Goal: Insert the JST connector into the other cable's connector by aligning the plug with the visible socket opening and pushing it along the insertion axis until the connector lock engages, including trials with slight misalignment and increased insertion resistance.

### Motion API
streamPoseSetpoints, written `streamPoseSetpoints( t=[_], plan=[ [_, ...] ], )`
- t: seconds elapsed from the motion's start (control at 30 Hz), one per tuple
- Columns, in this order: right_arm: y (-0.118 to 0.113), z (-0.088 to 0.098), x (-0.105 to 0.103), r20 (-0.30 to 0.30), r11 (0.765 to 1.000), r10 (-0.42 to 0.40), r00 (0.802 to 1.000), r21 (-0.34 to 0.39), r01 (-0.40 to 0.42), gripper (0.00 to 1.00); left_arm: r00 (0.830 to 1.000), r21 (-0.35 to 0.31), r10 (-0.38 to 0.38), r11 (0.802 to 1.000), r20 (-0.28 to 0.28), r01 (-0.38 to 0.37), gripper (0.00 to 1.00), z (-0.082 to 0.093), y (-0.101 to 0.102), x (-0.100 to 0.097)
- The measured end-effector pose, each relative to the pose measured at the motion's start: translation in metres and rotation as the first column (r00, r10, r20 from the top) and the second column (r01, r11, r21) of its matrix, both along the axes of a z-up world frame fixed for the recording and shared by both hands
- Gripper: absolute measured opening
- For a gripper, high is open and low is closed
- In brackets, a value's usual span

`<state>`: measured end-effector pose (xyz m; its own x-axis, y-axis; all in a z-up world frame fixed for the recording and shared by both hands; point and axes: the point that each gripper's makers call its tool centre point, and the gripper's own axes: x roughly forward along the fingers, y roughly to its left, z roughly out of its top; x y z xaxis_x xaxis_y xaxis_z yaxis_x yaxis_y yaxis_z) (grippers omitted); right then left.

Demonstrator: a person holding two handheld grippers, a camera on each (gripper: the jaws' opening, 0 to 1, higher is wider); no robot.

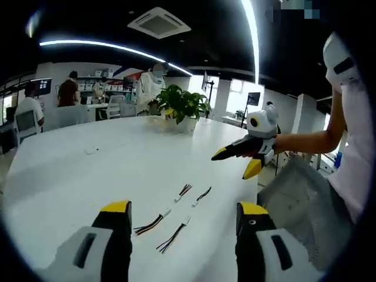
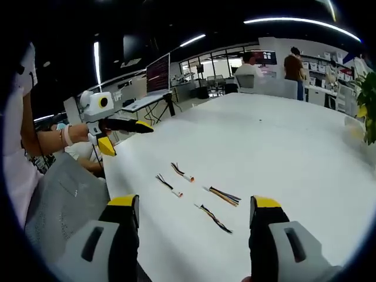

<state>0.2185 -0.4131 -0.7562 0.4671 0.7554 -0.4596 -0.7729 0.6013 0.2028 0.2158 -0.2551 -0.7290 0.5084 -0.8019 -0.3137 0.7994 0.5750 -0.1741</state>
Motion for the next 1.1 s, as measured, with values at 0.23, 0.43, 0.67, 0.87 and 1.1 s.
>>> streamPoseSetpoints(
  t=[0.23, 0.43, 0.67, 0.87, 1.1],
  plan=[
    [-0.007, 0.002, 0.009, 0.028, 1.0, 0.015, 1.0, -0.002, -0.015, 0.75, 0.997, -0.114, -0.014, 0.993, 0.073, 0.022, 0.68, 0.017, -0.001, 0.007],
    [-0.005, -0.001, 0.004, 0.04, 0.996, 0.077, 0.996, -0.043, -0.075, 0.74, 0.997, -0.111, -0.041, 0.993, 0.059, 0.047, 0.67, 0.014, -0.005, 0.007],
    [0.002, 0.003, 0.005, 0.064, 0.992, 0.127, 0.99, -0.028, -0.125, 0.7, 0.994, -0.116, -0.09, 0.99, -0.067, 0.082, 0.69, -0.011, -0.009, -0.001],
    [0.005, 0.009, 0.009, 0.072, 0.987, 0.154, 0.985, 0.029, -0.157, 0.66, 0.99, -0.101, -0.092, 0.992, -0.105, 0.081, 0.7, -0.026, -0.006, 0.001],
    [0.001, 0.01, 0.021, 0.074, 0.987, 0.146, 0.986, 0.052, -0.15, 0.61, 0.99, -0.118, -0.078, 0.991, -0.118, 0.064, 0.69, -0.032, 0.0, 0.01]
  ],
)
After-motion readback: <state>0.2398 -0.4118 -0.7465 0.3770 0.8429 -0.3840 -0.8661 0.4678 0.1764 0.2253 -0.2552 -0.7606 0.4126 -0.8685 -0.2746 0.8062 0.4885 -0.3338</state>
